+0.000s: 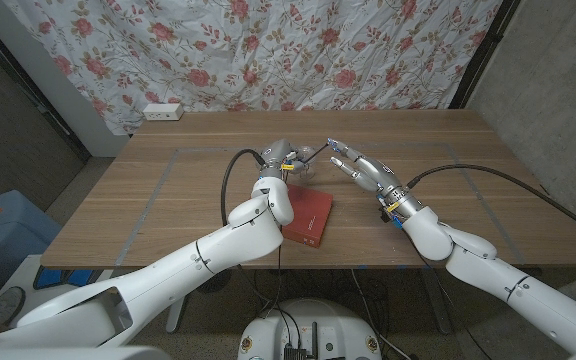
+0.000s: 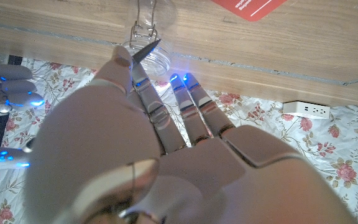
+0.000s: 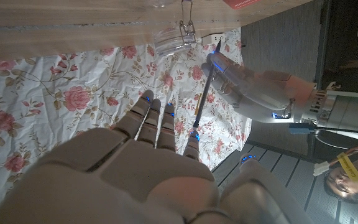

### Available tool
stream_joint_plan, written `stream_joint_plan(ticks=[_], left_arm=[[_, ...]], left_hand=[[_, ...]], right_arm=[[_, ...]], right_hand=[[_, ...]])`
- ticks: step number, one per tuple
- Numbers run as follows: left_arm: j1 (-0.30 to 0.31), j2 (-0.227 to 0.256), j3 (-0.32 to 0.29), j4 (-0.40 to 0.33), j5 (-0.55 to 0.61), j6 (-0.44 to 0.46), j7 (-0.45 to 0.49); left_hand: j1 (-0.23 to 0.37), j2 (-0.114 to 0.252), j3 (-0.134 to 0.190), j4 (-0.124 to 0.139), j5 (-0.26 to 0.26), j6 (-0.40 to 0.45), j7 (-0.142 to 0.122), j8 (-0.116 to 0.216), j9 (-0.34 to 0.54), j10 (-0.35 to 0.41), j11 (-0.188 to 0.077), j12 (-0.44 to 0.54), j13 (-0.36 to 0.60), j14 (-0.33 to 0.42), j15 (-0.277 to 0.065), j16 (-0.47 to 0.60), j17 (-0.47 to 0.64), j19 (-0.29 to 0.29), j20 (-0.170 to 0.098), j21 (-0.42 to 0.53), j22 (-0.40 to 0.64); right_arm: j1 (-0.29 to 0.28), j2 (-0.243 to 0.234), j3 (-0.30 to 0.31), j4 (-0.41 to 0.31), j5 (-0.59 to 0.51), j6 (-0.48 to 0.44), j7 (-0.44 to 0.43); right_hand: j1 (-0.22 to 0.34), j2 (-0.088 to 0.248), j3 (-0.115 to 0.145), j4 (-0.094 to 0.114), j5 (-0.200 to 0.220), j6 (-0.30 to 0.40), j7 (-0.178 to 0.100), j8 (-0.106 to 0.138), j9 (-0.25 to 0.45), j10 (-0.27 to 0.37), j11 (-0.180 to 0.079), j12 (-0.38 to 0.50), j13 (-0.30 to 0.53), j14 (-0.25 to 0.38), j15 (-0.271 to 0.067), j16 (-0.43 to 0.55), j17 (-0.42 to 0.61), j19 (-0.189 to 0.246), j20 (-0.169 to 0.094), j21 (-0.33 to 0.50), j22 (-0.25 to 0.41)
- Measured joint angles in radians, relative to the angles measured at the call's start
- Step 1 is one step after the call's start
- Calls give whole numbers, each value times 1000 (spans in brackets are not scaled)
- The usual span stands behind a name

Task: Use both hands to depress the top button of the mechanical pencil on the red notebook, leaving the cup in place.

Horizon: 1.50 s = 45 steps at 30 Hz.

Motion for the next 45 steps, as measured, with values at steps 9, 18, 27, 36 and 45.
stream_joint_plan(ticks=[9, 18, 27, 36, 45], left_arm=[[-2, 0, 0, 5, 0, -4, 0], [-7, -2, 5, 11, 0, -8, 0], [-11, -2, 7, 17, 5, -18, -3], [-14, 2, 8, 22, 10, -31, -10], [-14, 4, 8, 25, 18, -42, -15]], left_hand=[[0, 3, 0, 0, -1, 0, 0, 0, 0, 0, 0, -2, 0, 0, 0, -3, 0, 0, 0, 0, 0], [-2, 4, -1, -1, -1, 0, 0, 0, 0, 0, 0, 2, 0, 0, 0, -3, 0, 0, 0, 0, 0], [-2, 4, -1, -1, -1, 0, 0, 0, 0, 0, 0, 2, 0, 0, 0, -3, 0, 0, 0, 0, 0], [-1, 4, -1, -1, 1, 0, 0, -1, -1, 0, 0, 2, 0, 0, 0, -3, 0, 0, 0, 0, 0], [1, 6, -1, -1, 3, 0, 0, -3, 0, 0, 0, 0, 0, 0, 0, -3, 0, 0, 0, 0, 0]], right_arm=[[4, 2, -3, 8, 4, 12, 4], [8, 3, -5, 17, 6, 30, 6], [12, 9, -8, 21, 6, 35, 11], [16, 15, -12, 25, 16, 36, 24], [21, 19, -16, 28, 27, 36, 38]], right_hand=[[0, 0, 0, 0, 0, 6, -2, 0, 1, -4, -4, 0, 0, 0, 0, 0, 0, 0, 0, 0, 0], [0, 0, 0, 0, 0, 5, -2, 0, 0, -5, -5, 0, 0, -4, -3, -7, 5, 0, 0, 0, 0], [0, 0, 0, 0, 0, 16, -2, -1, 0, -5, -5, 0, -1, -4, -3, -7, 5, 0, 0, 0, 0], [0, 0, 0, 0, 8, 29, 0, 5, 0, -16, -9, 0, -4, -16, -2, -7, 5, -1, 0, 0, 0], [0, 0, 0, 0, 8, 42, 2, 7, 1, -23, -13, -6, -4, -22, -7, -15, 5, -13, -2, 1, 0]])
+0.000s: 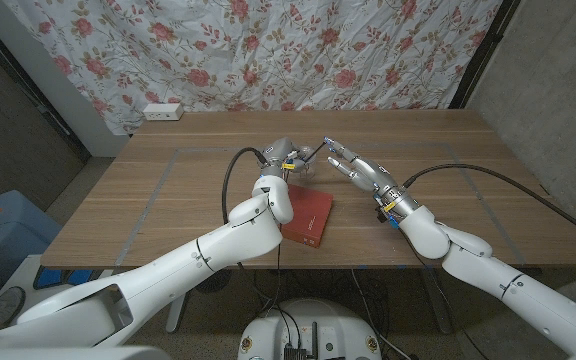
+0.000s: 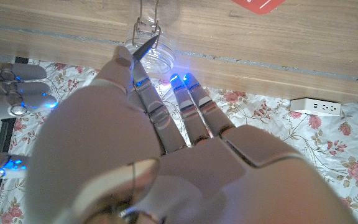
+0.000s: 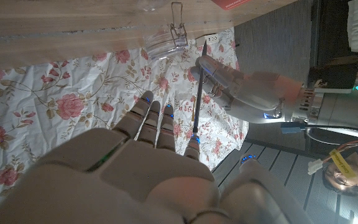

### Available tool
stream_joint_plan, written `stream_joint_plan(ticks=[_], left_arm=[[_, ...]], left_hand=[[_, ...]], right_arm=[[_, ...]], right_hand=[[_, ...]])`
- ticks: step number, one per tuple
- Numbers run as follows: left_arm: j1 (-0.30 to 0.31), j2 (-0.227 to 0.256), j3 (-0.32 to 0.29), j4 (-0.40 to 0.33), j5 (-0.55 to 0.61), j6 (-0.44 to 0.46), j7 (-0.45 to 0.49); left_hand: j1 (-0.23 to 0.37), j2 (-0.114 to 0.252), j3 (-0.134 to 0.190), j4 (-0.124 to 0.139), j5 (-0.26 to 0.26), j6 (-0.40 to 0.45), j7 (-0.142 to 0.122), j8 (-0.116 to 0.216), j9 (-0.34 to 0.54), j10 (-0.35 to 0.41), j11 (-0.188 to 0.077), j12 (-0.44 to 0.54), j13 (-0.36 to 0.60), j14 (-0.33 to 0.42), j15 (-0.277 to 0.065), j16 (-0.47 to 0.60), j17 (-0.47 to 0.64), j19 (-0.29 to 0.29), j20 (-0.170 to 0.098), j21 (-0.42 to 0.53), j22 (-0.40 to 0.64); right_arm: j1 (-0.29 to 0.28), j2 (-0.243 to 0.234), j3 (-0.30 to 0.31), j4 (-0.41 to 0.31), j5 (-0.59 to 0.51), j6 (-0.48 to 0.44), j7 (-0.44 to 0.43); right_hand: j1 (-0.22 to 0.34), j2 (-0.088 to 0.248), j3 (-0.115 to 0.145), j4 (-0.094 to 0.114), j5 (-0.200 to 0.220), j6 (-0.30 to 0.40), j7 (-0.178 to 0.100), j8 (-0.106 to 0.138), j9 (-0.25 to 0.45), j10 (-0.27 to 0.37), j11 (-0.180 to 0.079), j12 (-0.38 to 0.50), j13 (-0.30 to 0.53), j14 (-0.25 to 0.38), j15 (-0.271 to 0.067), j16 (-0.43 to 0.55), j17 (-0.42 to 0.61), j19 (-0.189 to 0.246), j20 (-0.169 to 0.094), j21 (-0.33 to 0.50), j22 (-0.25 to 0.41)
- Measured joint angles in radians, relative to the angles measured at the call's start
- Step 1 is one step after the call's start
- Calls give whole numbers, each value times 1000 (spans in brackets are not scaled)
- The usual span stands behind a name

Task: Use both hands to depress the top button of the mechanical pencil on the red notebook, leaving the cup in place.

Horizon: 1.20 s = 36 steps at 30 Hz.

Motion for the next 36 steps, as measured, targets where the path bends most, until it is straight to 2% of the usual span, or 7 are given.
stream_joint_plan(ticks=[29, 36], left_arm=[[13, -3, -9, 5, 20, -19, -9], [16, -3, -11, 5, 23, -23, -12]], left_hand=[[3, 3, 0, 0, 0, 0, 0, 4, 0, 5, 6, 4, 0, 0, 0, 0, 0, 0, 0, 0, 0], [3, 3, 0, 0, 0, 0, 0, 4, -1, 5, 6, 4, 0, 0, 0, 0, 0, 0, 0, 0, 0]], right_arm=[[4, 5, -3, 3, 11, 4, 17], [1, 6, 2, 5, 13, 5, 11]], right_hand=[[0, 0, 0, 0, 0, 21, -18, 4, 0, -12, 2, 0, 0, -3, 3, -7, 0, -7, 0, 0, 0], [0, 0, 4, 4, 0, 38, -6, 4, 0, -16, 6, 0, -1, -7, 0, -7, 0, -7, 0, 0, 0]])
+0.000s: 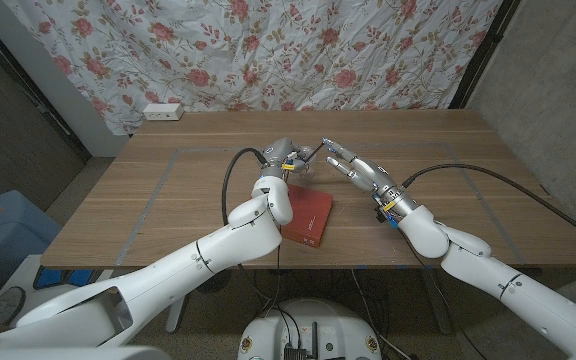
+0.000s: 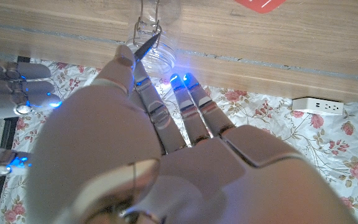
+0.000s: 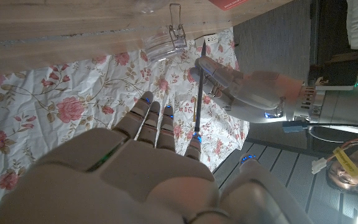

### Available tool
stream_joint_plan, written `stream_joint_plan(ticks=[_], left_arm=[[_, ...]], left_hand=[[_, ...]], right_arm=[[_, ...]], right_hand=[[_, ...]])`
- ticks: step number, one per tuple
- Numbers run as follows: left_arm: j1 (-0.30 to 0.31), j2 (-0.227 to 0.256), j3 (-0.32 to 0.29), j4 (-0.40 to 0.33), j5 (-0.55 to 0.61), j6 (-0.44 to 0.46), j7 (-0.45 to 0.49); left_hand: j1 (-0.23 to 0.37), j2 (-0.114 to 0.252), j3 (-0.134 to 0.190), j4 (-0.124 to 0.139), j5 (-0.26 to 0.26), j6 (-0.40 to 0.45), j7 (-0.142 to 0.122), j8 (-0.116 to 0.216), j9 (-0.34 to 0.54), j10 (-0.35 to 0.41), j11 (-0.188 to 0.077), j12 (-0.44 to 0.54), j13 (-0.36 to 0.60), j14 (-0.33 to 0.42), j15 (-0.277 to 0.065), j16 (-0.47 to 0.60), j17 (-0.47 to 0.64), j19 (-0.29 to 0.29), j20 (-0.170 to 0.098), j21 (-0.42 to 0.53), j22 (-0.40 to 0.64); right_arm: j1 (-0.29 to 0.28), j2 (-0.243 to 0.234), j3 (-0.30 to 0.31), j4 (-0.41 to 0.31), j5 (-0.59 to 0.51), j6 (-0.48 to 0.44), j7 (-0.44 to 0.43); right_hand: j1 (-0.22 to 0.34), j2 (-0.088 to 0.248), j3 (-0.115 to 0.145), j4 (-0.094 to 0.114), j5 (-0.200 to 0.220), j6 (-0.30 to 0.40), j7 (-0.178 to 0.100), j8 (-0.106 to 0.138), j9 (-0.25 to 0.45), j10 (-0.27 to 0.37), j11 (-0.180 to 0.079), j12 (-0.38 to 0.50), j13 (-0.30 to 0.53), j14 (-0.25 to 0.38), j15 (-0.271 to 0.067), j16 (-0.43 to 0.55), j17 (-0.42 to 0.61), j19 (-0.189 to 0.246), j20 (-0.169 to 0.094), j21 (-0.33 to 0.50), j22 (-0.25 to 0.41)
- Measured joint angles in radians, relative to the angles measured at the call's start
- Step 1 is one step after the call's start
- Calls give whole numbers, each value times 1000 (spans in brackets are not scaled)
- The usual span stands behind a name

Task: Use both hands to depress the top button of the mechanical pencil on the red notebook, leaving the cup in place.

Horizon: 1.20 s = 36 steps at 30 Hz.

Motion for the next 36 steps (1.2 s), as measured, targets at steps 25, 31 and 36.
stream_joint_plan(ticks=[25, 31, 36], left_arm=[[2, 3, -5, 1, 12, -16, -12], [4, 1, -5, 2, 14, -16, -13], [4, -1, -6, 3, 16, -16, -13]], left_hand=[[4, -4, -8, 0, -1, 0, 0, 0, 1, 0, 0, -3, 0, 2, 2, 0, 0, 0, 0, 0, 0], [4, -4, -8, 0, -1, 0, 0, 0, 1, 0, 0, -2, 0, 2, 2, 0, 0, 0, 0, 0, 0], [4, -4, -8, 0, -1, 0, 0, 0, 0, 0, 0, -2, 0, 2, 2, 0, 0, 0, 0, 0, 0]], right_arm=[[-5, -4, 13, 3, 4, 7, -11], [-8, -5, 16, 4, 8, 7, -11], [-10, -5, 18, 4, 11, 7, -12]], right_hand=[[0, 0, 0, 0, 0, 3, 4, 0, 0, -5, -2, 0, -4, 0, 0, 0, 0, 0, 0, 0, 0], [0, 0, 0, 0, 0, 3, 4, 0, 0, -5, -2, 0, -4, 0, 0, 0, 0, 0, 0, 0, 0], [0, 0, 0, 0, 0, 3, 4, -5, 0, -5, -2, 0, -4, 0, 0, 0, 0, 0, 0, 0, 0]])
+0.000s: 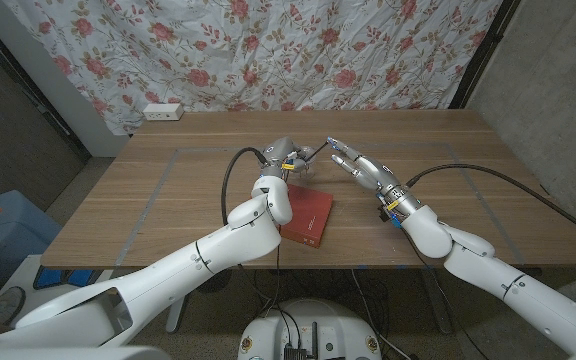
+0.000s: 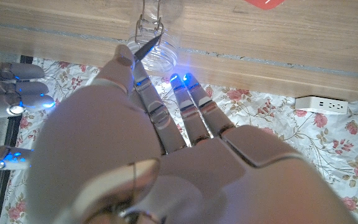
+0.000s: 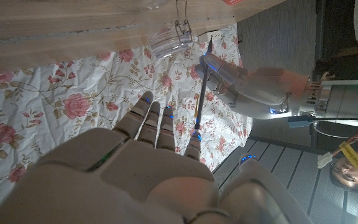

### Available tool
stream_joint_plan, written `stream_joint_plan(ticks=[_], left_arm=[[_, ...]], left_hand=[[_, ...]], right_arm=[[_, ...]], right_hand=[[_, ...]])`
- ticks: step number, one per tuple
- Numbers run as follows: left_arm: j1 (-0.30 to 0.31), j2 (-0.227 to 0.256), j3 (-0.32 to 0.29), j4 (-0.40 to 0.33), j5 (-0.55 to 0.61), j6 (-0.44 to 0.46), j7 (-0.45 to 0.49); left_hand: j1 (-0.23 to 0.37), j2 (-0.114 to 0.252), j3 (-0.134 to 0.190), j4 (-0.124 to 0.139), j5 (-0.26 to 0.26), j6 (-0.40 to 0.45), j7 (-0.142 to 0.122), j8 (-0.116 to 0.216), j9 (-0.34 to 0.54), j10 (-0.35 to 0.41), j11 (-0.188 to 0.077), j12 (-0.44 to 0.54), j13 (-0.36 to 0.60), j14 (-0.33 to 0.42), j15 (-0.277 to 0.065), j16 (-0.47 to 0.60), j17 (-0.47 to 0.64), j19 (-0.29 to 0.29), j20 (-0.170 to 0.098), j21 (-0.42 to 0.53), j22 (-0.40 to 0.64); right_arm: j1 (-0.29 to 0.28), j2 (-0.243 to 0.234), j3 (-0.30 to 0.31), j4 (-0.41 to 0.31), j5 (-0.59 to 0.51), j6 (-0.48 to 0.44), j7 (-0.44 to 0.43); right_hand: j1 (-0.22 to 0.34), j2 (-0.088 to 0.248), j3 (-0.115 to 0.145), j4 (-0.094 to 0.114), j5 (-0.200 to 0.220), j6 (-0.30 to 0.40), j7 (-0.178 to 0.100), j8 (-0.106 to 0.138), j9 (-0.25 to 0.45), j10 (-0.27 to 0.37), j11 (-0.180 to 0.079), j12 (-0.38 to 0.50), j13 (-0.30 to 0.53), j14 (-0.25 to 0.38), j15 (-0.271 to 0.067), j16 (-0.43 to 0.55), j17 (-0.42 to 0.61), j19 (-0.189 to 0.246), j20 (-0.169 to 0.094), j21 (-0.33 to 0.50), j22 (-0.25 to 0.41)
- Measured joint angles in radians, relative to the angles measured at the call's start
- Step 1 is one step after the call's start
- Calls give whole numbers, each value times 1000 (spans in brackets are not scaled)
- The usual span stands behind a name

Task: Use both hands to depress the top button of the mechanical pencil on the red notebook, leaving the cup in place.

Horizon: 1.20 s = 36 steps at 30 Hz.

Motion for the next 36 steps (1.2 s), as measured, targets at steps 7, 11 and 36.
stream_joint_plan(ticks=[7, 11, 36], left_arm=[[2, -3, -1, 2, 2, 0, 0], [3, -5, -2, 3, 2, 0, 0], [2, -10, -4, 10, 5, -2, 2]], left_hand=[[1, -1, 0, 0, 0, 0, 0, 0, 0, 0, 0, 0, 0, 0, 0, 0, 0, 0, 0, 0, 0], [1, -1, 0, 0, 0, 0, 0, 0, 1, 0, 0, 0, 0, 0, 0, 0, 0, 0, 0, 0, 0], [8, 1, -5, 3, -3, 0, 0, -3, 1, 0, 0, 2, 0, 0, 0, 0, 0, 0, 0, 0, 0]], right_arm=[[-1, -1, 2, 1, 3, 0, 0], [-2, -2, 2, 2, 5, 2, 0], [1, -3, 2, 12, 12, 9, 10]], right_hand=[[0, 0, 0, 0, 0, 0, 0, 0, 0, 0, 0, 0, 0, 0, 0, 0, 5, 0, 0, 0, 0], [0, 0, 0, 0, 0, 0, 0, 0, 0, 0, 0, 0, 0, 0, 0, 0, 5, 0, 0, 0, 0], [0, 0, 0, 0, 0, 7, 0, -4, 0, 0, 0, 0, 0, 0, 0, 0, 5, 0, 0, 0, 0]])
